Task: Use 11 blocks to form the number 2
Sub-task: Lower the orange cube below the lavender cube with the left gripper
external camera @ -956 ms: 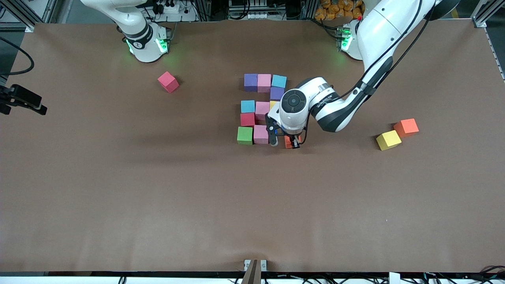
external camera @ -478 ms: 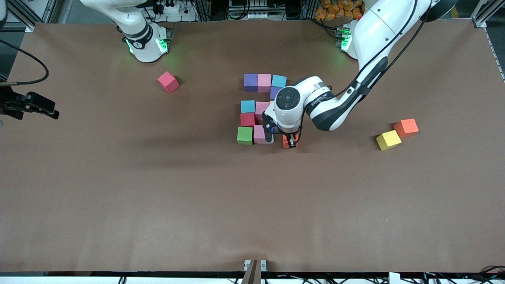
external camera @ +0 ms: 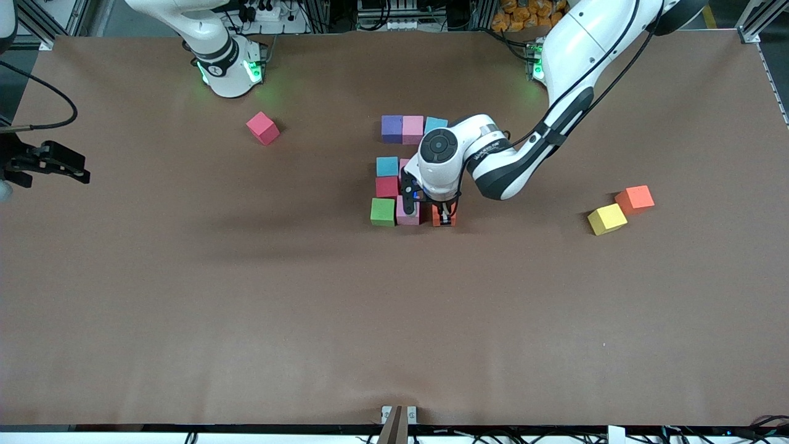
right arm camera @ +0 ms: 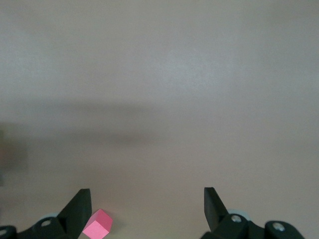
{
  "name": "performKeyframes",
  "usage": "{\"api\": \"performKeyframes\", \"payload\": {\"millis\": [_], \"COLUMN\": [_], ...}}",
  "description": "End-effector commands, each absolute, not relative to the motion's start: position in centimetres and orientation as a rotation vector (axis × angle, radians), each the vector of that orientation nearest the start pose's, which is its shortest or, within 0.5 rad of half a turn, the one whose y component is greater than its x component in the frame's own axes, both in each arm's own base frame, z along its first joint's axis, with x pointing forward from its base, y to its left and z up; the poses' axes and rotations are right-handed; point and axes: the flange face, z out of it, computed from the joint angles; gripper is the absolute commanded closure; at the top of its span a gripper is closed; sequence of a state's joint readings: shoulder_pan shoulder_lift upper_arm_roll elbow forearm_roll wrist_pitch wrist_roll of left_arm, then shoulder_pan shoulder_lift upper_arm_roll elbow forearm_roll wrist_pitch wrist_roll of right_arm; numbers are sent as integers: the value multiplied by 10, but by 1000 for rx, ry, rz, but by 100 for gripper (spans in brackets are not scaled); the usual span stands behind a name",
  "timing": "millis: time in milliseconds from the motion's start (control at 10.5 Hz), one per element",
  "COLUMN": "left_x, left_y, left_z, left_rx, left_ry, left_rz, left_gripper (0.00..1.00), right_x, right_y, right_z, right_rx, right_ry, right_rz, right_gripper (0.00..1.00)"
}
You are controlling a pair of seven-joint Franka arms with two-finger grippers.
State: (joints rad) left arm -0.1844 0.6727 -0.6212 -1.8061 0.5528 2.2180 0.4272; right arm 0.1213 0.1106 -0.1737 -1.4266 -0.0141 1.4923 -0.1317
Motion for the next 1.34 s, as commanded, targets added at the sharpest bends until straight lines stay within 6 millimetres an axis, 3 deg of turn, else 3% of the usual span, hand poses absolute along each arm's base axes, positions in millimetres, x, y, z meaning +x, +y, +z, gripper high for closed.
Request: {"api": "performKeyframes", "payload": {"millis": [0,287,1242], "left_x": [477,475,475], "left_y": [-434,-447,-460], "left_z": [215,218,214], "left_rx": [-2242,-2245,-2245], "left_ry": [2107,2120,2145], "left_rz": [97,76,65], "left_gripper": [81,81,82], "right_x": [570,569,570], "right_y": [-29,-31,-31], "right_z": [628,628,629], "right_rx": [-3168,-3164,-3163], "right_ry": [-145,-135,-135], "right_rz": [57,59,53], "right_gripper": [0,0,0]}}
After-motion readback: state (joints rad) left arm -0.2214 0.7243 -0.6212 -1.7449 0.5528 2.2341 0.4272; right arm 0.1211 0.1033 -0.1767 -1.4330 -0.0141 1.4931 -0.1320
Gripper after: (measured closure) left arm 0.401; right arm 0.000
